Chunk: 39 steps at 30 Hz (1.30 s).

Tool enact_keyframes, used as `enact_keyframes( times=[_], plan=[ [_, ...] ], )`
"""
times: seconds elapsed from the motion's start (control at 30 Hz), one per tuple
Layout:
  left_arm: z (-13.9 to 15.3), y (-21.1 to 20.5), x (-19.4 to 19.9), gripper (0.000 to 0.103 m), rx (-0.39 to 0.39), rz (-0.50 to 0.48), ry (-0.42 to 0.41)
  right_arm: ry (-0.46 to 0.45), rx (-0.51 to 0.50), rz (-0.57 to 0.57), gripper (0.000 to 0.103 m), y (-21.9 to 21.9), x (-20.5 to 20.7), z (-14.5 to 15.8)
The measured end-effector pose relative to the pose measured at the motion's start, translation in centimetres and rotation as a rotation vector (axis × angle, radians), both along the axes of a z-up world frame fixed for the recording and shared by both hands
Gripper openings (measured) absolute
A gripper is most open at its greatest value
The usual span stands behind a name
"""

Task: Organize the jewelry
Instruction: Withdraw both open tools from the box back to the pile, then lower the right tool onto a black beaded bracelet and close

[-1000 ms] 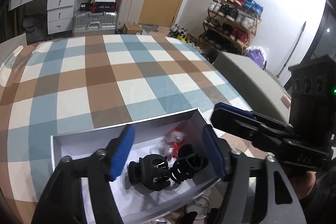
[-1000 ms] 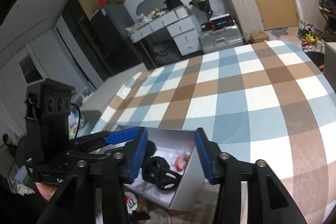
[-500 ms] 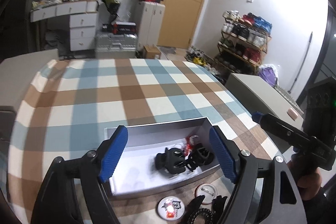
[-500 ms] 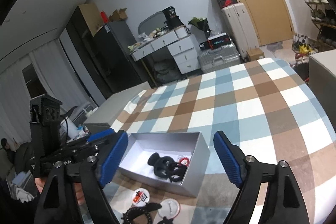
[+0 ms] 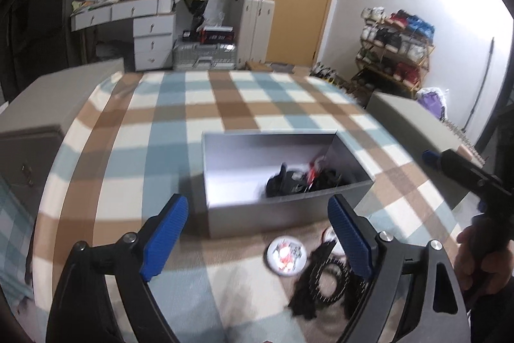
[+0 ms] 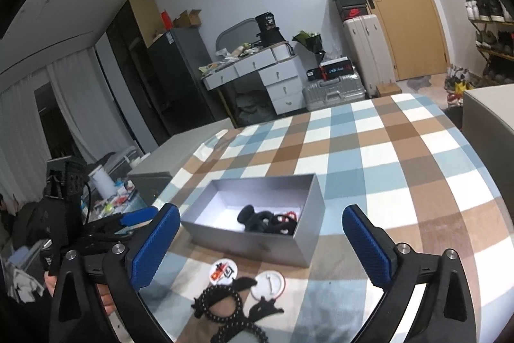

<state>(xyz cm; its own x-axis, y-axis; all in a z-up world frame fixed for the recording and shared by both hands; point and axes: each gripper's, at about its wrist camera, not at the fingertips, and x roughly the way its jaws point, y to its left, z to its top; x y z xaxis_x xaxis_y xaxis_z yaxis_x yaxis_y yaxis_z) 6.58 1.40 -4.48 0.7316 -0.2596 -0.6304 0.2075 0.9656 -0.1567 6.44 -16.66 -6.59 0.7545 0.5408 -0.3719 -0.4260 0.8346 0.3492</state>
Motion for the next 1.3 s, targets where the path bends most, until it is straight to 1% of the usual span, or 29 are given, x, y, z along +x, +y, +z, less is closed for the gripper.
enact_keyframes(
  times=[0.07, 0.17, 0.4, 0.6, 0.83, 1.13, 1.23, 1.3],
  plan=[
    [-0.8, -0.2, -0.2, 0.094, 0.018, -0.001, 0.033, 0.011, -0.006, 0.004, 0.103, 0.2, -0.4, -0.5],
    [-1.6, -0.5, -0.8, 0.094, 0.038, -0.003, 0.064, 0.031, -0.016, 0.008, 0.103, 0.3, -1.1, -1.4],
    [-3.2, -0.3, -2.7, 0.094, 0.042, 0.003, 0.108, 0.095, -0.060, 0.027, 0.103, 0.6, -2.9, -4.0],
    [-4.0, -0.2, -3.7, 0.094, 0.071, 0.046, 0.136, 0.146, -0.120, 0.038, 0.103, 1.2, -4.3, -6.8],
    [-3.8, -0.1, -4.5, 0.094, 0.097, 0.082, 0.116, 0.120, -0.165, 0.058, 0.103, 2.4, -5.7, -7.9],
    [-3.7, -0.4, -5.3, 0.094, 0.127, 0.067, 0.102, 0.108, -0.197, 0.016, 0.103, 2.4, -5.6, -7.8],
    [-3.7, -0.4, -5.4, 0.094, 0.131, 0.073, 0.102, 0.101, -0.234, 0.007, 0.100, 2.7, -5.6, -7.9],
    [-3.7, -0.3, -5.4, 0.094, 0.132, 0.077, 0.104, 0.100, -0.260, 0.007, 0.094, 3.0, -5.6, -7.9]
  ],
)
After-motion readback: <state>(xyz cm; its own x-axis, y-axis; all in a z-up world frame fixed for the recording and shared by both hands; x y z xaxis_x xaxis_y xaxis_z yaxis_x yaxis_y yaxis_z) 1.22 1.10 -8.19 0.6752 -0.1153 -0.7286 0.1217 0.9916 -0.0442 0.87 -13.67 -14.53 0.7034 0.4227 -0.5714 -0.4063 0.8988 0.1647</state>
